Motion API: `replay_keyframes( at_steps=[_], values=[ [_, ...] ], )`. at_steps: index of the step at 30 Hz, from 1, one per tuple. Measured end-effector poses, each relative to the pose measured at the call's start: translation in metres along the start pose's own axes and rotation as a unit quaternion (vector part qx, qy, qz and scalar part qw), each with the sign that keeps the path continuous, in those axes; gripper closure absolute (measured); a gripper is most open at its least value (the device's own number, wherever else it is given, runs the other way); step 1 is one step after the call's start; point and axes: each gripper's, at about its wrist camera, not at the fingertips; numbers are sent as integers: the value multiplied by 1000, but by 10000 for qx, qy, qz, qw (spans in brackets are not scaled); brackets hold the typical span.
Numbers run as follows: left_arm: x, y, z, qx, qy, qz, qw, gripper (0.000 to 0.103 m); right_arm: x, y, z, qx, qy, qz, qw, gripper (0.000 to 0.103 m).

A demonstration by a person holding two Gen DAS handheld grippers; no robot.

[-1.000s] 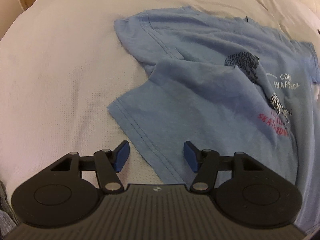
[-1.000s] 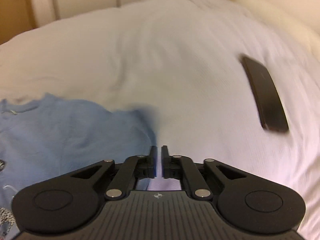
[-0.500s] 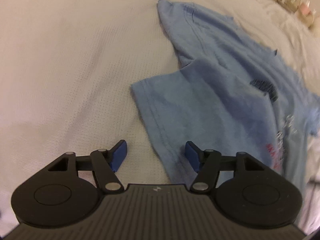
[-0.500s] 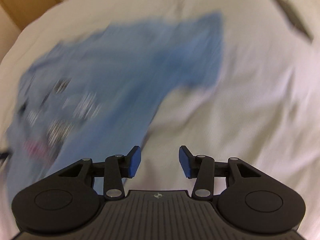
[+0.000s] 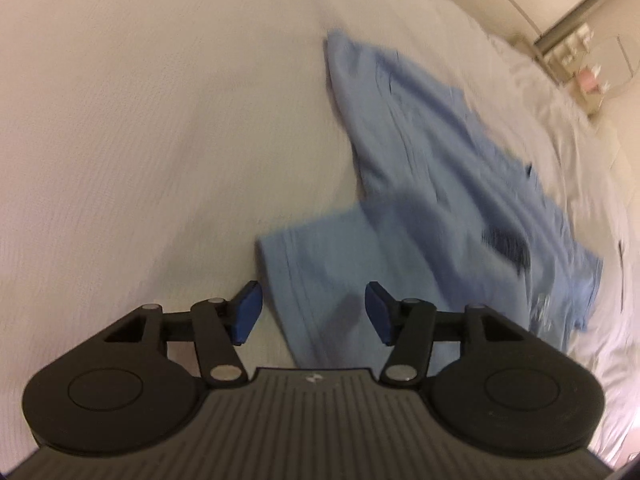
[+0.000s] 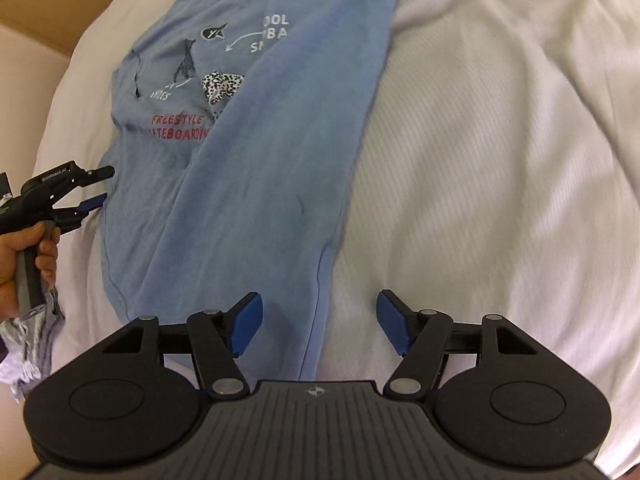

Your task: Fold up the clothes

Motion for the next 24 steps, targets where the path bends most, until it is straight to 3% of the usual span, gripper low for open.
replay_keyframes(
  at_steps=[3,4,5,7,8,12,15,20,24],
  values=[
    [5,-12,5,59,149,-210,9997,61,-4,3,-17,-128,-443,162,9988,36],
    [7,-14,5,104,189,-269,9994,80,-5,3,-23,-165,-543,197,9982,36],
    [8,-16,5,148,228,-328,9991,100,-4,2,-26,-191,-613,204,9977,43],
    [8,-9,4,110,254,-384,9989,101,-4,5,-27,-162,-767,211,9967,75],
    [6,0,4,52,195,-388,9990,102,-5,7,-27,-146,-844,214,9961,100],
    [-4,61,1,-236,-242,-317,9989,102,0,31,-16,-136,-547,133,9983,103],
    [-3,119,-11,-319,-176,-88,9993,102,-1,64,2,-184,-158,15,9997,103],
    [-10,210,-57,-218,-20,229,9995,102,-18,123,28,-134,243,-124,9995,103],
    [-19,251,-107,-37,209,410,9989,102,-23,153,35,2,670,-191,9976,103]
  ],
)
Point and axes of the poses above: each gripper's, at about its wrist camera, not at the fingertips, and y roughly against the way its jaws point, x to its left, z to its top, and after that the axes turned 12 degrees about -x, right-handed
